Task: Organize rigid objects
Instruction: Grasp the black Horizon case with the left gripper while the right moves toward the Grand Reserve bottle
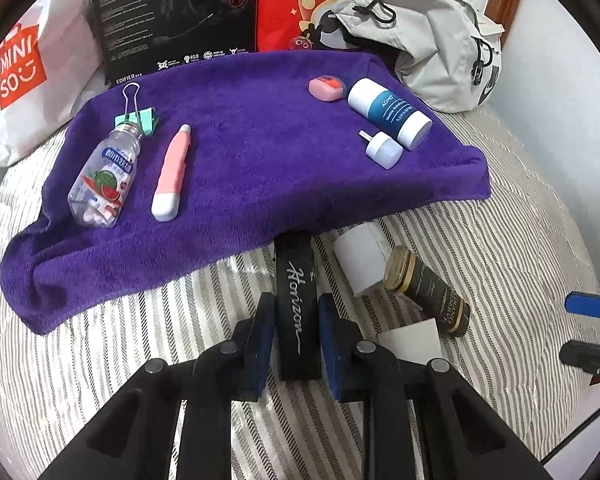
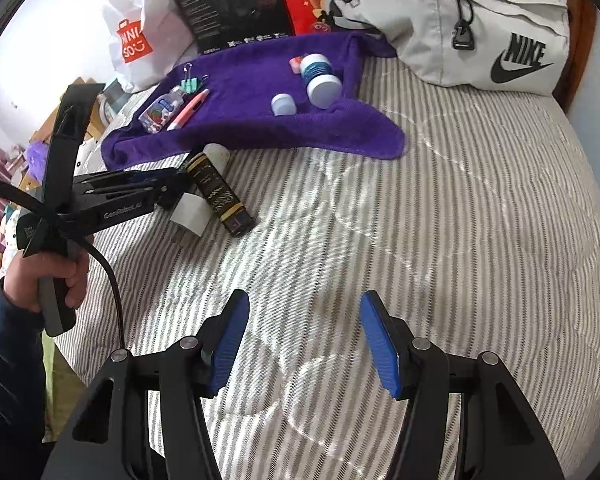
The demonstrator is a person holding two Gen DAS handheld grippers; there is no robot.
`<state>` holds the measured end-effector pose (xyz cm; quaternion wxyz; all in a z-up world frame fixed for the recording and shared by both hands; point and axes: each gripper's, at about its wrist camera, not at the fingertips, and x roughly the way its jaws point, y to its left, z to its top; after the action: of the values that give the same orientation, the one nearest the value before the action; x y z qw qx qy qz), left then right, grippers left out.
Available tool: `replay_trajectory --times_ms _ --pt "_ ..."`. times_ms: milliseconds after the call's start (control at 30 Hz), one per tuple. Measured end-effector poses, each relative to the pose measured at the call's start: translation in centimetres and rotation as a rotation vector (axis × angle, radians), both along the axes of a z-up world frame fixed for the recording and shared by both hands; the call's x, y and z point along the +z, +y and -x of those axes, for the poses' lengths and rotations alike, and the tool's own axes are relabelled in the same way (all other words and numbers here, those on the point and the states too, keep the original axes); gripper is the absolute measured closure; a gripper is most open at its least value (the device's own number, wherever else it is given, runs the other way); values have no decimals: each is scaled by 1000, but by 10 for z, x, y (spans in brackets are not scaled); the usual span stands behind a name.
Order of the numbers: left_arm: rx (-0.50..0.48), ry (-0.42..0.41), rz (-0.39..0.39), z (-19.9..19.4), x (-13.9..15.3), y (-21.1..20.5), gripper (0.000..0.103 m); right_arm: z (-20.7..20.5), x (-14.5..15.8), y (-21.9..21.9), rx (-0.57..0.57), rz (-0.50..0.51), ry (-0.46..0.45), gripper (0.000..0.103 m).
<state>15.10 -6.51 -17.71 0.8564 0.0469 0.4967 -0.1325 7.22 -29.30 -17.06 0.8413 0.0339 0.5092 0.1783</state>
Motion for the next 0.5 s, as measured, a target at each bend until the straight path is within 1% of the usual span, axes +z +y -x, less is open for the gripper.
replay_trajectory --times_ms 167,267,333,400,500 --pt "-15 -2 -5 -1 1 0 82 -15 1 13 16 -57 -19 45" --pt "-23 15 10 -1 2 4 82 -29 2 28 49 -54 -51 45" --pt "-26 16 -6 3 2 9 82 -39 0 38 77 -47 -59 45" --pt "-16 18 -6 6 3 17 82 -50 -5 49 104 -12 -63 45" --pt "10 34 22 11 4 37 82 -58 -15 63 150 67 -56 45"
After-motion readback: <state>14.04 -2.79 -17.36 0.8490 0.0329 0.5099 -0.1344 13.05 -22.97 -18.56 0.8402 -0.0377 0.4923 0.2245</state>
